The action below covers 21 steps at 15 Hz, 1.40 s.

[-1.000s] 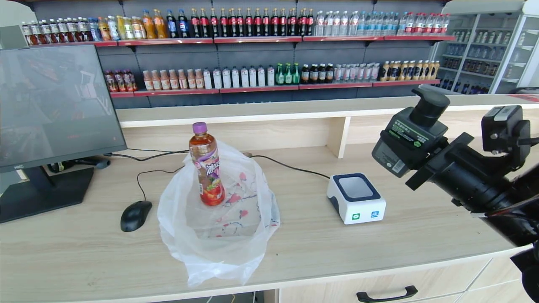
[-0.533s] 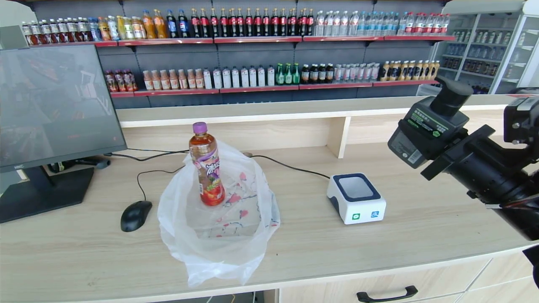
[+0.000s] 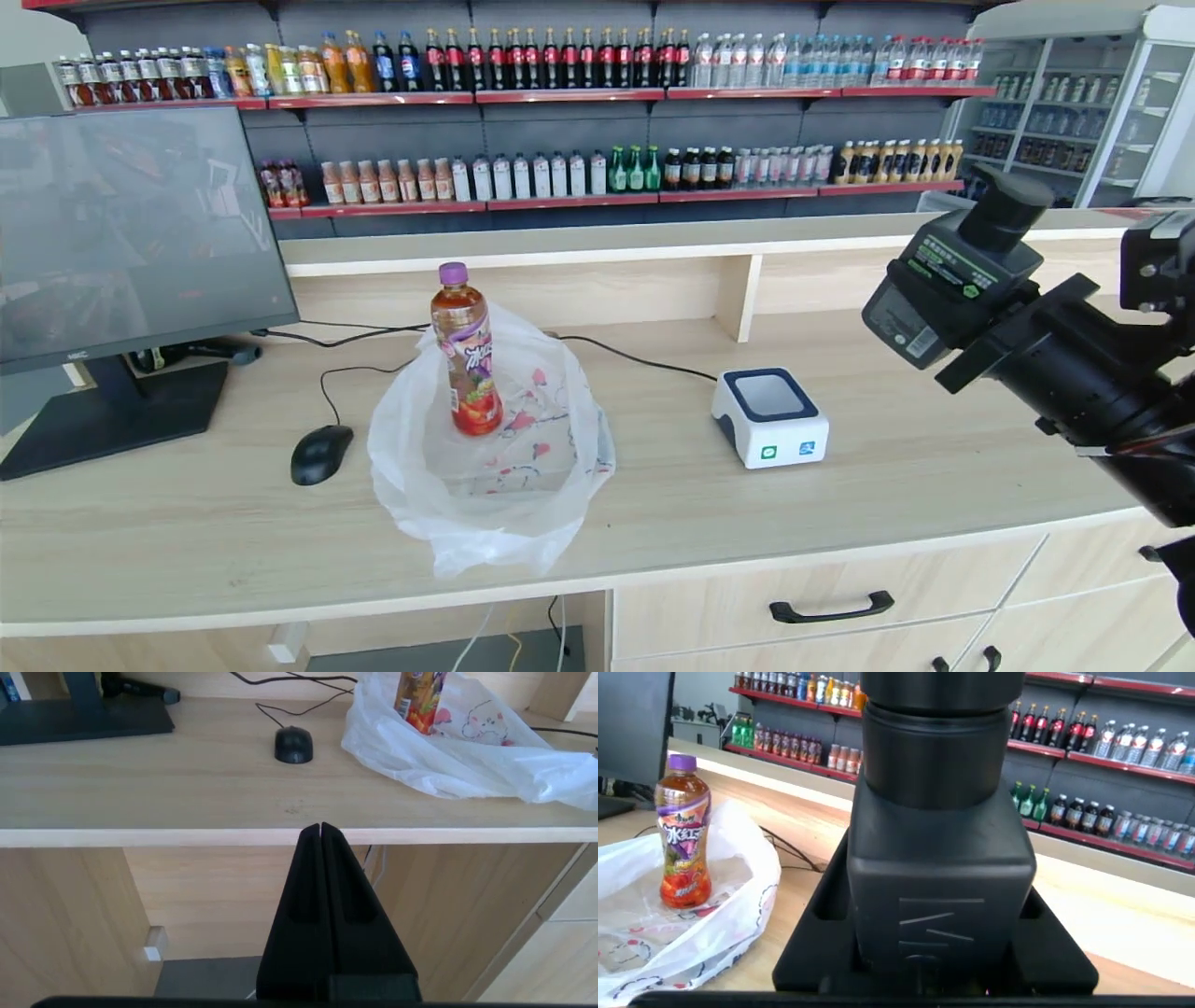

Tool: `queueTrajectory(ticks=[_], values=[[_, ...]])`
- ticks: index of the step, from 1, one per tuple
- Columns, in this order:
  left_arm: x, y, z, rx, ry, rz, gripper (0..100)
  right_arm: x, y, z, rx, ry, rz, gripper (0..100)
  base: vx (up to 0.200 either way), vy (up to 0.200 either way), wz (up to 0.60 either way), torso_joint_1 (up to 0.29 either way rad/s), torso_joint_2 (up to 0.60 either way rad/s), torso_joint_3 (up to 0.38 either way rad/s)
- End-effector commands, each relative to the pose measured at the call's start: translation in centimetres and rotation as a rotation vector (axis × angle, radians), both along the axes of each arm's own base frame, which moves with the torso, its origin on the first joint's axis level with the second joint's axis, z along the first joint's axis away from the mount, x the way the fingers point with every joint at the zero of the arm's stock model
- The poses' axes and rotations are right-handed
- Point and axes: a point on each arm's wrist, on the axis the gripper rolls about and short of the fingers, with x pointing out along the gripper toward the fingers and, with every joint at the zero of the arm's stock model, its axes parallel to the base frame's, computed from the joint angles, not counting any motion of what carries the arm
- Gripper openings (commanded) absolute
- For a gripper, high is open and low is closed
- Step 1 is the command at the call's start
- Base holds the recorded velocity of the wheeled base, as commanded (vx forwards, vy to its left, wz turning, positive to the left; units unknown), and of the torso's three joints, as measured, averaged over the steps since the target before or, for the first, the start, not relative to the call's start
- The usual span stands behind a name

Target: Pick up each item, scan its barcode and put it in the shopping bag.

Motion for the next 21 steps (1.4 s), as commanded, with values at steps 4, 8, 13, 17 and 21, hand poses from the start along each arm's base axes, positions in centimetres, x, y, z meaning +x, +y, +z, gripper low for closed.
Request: queueTrajectory(ticks=[4, 8, 13, 17, 21], values=[[0.0, 0.0, 0.0, -0.004, 0.000, 0.001, 0, 0.6, -0.9, -0.4, -0.003, 0.018, -0.038, 0, 0.000, 0.200, 0.00, 0.008, 0.00, 0.005], [0.0, 0.0, 0.0, -0.018, -0.001, 0.003, 0, 0.9, -1.8, 0.0, 0.001, 0.002, -0.076, 0, 0.000, 0.200, 0.00, 0.001, 0.00, 0.000], [0.0, 0.0, 0.0, -0.013, -0.001, 0.003, 0, 1.1, -1.9, -0.5, -0.003, 0.021, -0.080, 0, 0.000, 0.040, 0.00, -0.001, 0.00, -0.001], [0.0, 0.0, 0.0, -0.013, -0.001, 0.003, 0, 1.3, -1.7, -0.7, -0.004, 0.029, -0.075, 0, 0.000, 0.000, 0.15, 0.002, 0.00, 0.001], [0.0, 0.0, 0.0, -0.015, -0.001, 0.003, 0, 1.3, -1.6, -0.9, -0.006, 0.036, -0.070, 0, 0.000, 0.000, 0.60, 0.002, 0.00, 0.001]])
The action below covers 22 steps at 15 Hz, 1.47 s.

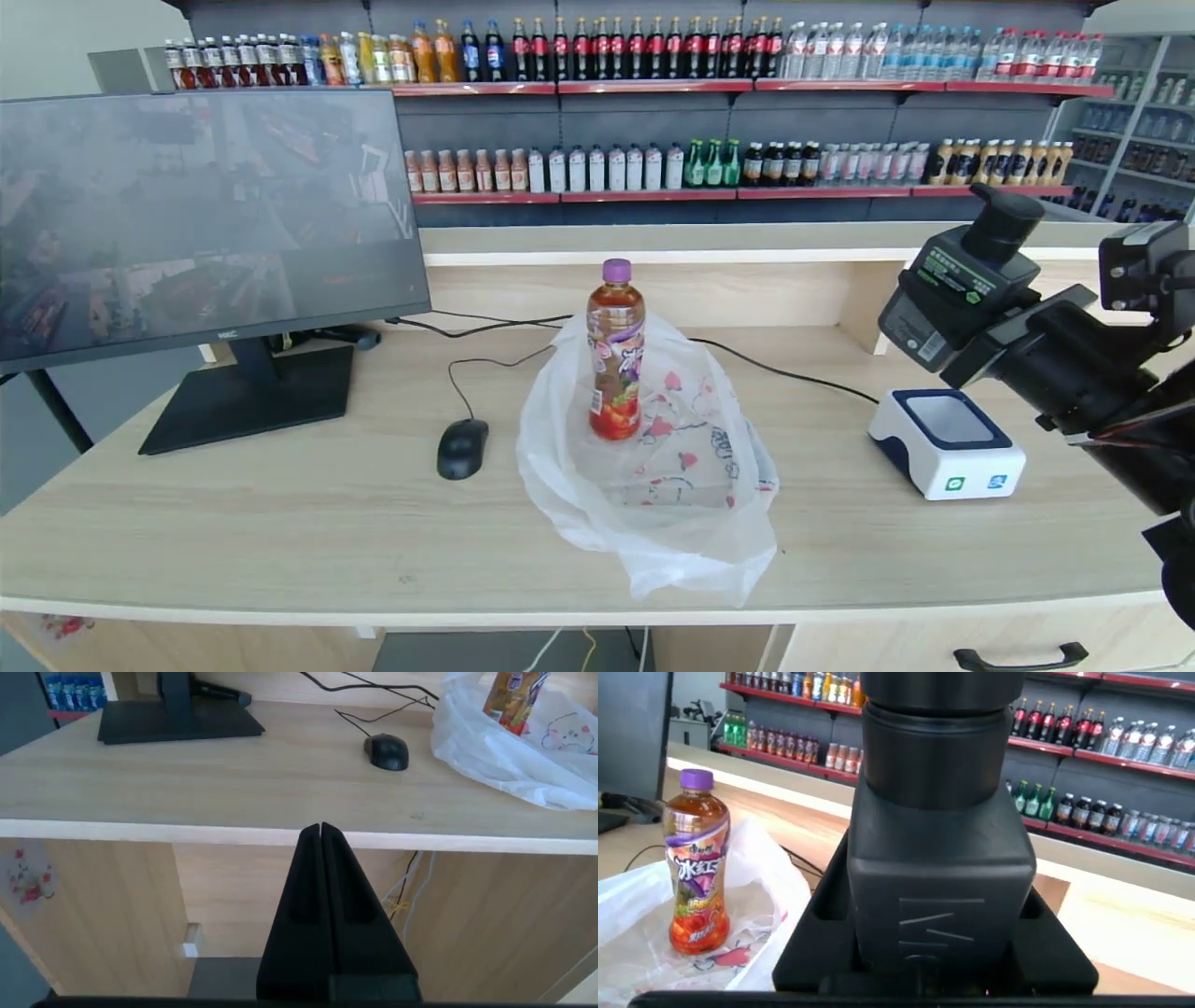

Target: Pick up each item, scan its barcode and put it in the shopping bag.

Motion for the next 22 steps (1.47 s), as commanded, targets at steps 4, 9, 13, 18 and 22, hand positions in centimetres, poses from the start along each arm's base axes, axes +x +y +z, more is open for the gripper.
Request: queueTrajectory(ticks=[4, 9, 13, 18, 22], values=[[0.0, 0.0, 0.0, -0.001, 0.000, 0.000, 0, 0.3, 0.1, -0.7, -0.005, 0.024, 0.002, 0, 0.000, 0.000, 0.30, 0.005, 0.00, -0.002], [0.0, 0.0, 0.0, -0.001, 0.000, 0.000, 0, 1.6, 0.4, -3.0, -0.015, 0.107, 0.007, 0, 0.000, 0.000, 0.00, 0.000, 0.00, 0.000], [0.0, 0.0, 0.0, -0.001, 0.000, 0.000, 0, 2.8, 1.0, -5.5, -0.029, 0.198, 0.021, 0, 0.000, 0.000, 0.00, 0.000, 0.00, 0.000], [0.0, 0.0, 0.0, -0.003, 0.000, 0.000, 0, 3.7, 3.7, -8.0, -0.052, 0.273, 0.105, 0, 0.000, 0.000, 0.00, 0.000, 0.00, 0.000], [0.0, 0.0, 0.0, -0.003, -0.002, 0.002, 0, 4.2, 4.0, -9.4, -0.059, 0.318, 0.111, 0, 0.000, 0.000, 0.00, 0.000, 0.00, 0.000]])
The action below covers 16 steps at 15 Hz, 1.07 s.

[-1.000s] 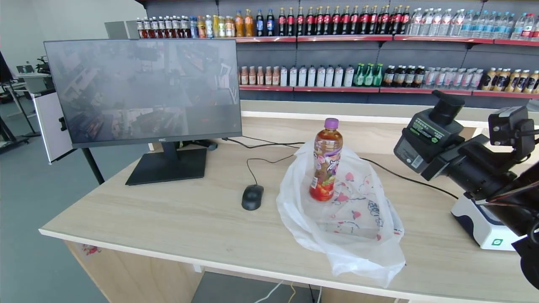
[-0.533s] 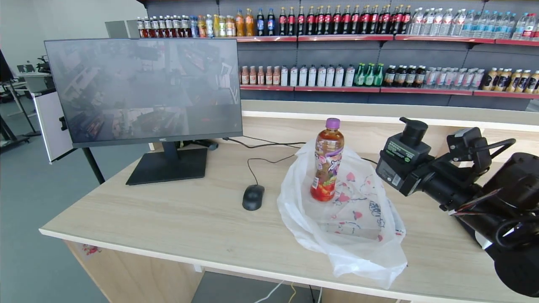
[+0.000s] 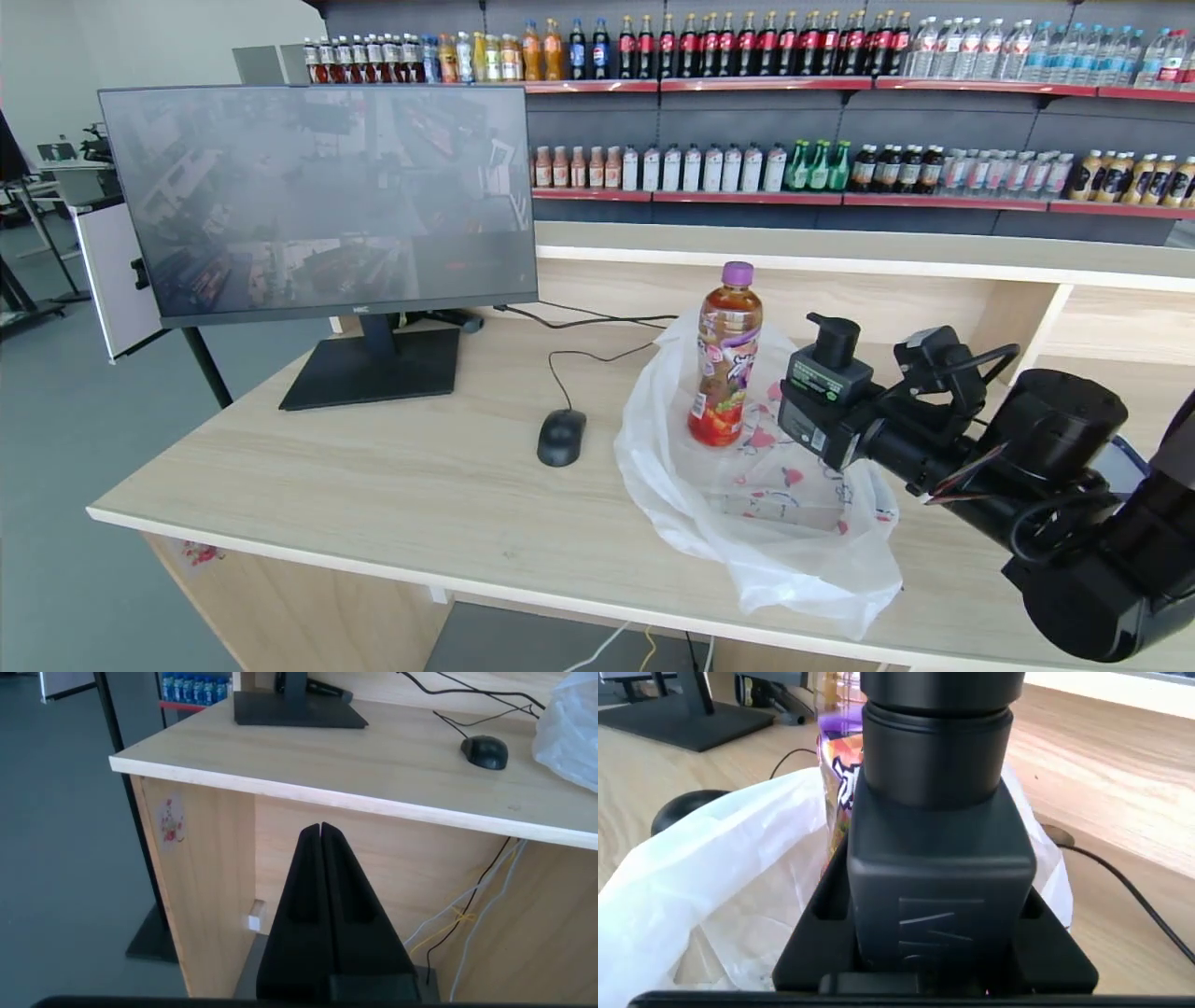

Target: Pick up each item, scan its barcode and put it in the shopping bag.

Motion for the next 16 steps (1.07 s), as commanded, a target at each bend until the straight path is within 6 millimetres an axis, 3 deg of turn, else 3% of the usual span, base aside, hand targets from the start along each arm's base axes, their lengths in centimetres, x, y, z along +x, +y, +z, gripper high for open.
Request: queueTrajectory(ticks=[1, 9, 16], values=[[0.0, 0.0, 0.0, 0.000, -0.001, -0.001, 0, 0.6, 0.1, -1.4, -0.010, 0.039, -0.002, 0, 0.000, 0.000, 0.00, 0.000, 0.00, 0.000], [0.0, 0.0, 0.1, 0.000, -0.006, 0.001, 0, 2.8, 0.5, -3.8, -0.007, 0.087, -0.006, 0, 0.000, 0.000, 0.00, 0.000, 0.00, 0.000], [0.0, 0.0, 0.1, 0.000, -0.007, 0.001, 0, 3.5, -1.0, -4.0, -0.006, 0.085, -0.052, 0, 0.000, 0.000, 0.00, 0.000, 0.00, 0.000]])
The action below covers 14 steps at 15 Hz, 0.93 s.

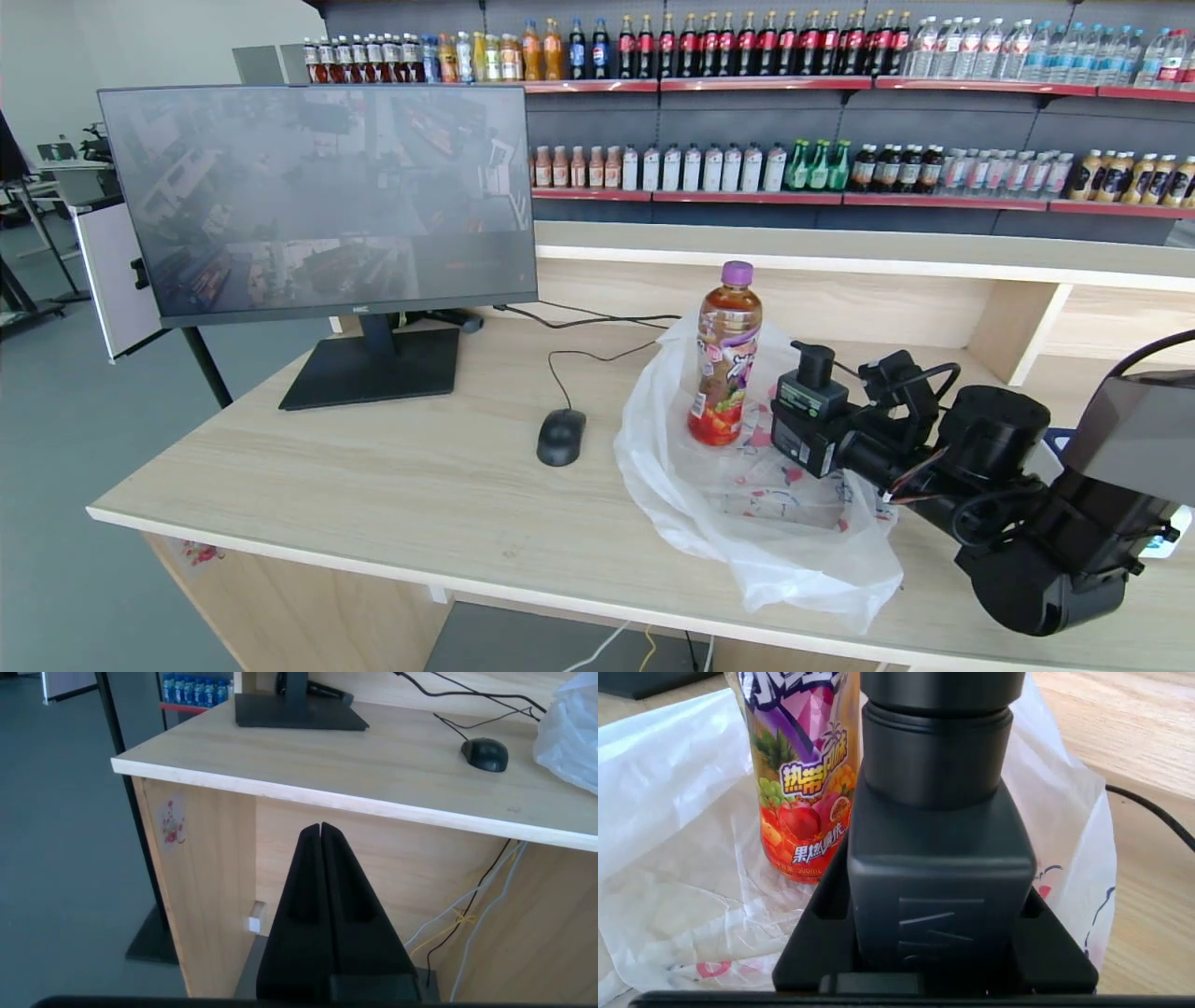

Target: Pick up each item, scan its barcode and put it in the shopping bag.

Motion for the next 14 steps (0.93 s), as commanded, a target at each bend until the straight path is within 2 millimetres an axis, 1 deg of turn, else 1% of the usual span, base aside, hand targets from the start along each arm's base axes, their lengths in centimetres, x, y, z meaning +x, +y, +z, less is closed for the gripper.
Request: queueTrajectory(ticks=[1, 6, 14], values=[[0.0, 0.0, 0.0, 0.000, -0.001, 0.000, 0, 0.0, -0.1, -0.1, -0.001, 0.001, -0.003, 0, 0.000, 0.000, 0.00, 0.000, 0.00, 0.000], [0.0, 0.0, 0.0, 0.000, -0.001, 0.000, 0, -0.1, -0.1, -0.5, -0.004, 0.016, -0.001, 0, 0.000, 0.000, 0.00, 0.000, 0.00, 0.000], [0.0, 0.0, 0.0, 0.001, 0.001, 0.000, 0, -0.9, 1.6, -1.8, -0.017, 0.069, 0.051, 0, 0.000, 0.000, 0.00, 0.000, 0.00, 0.000]])
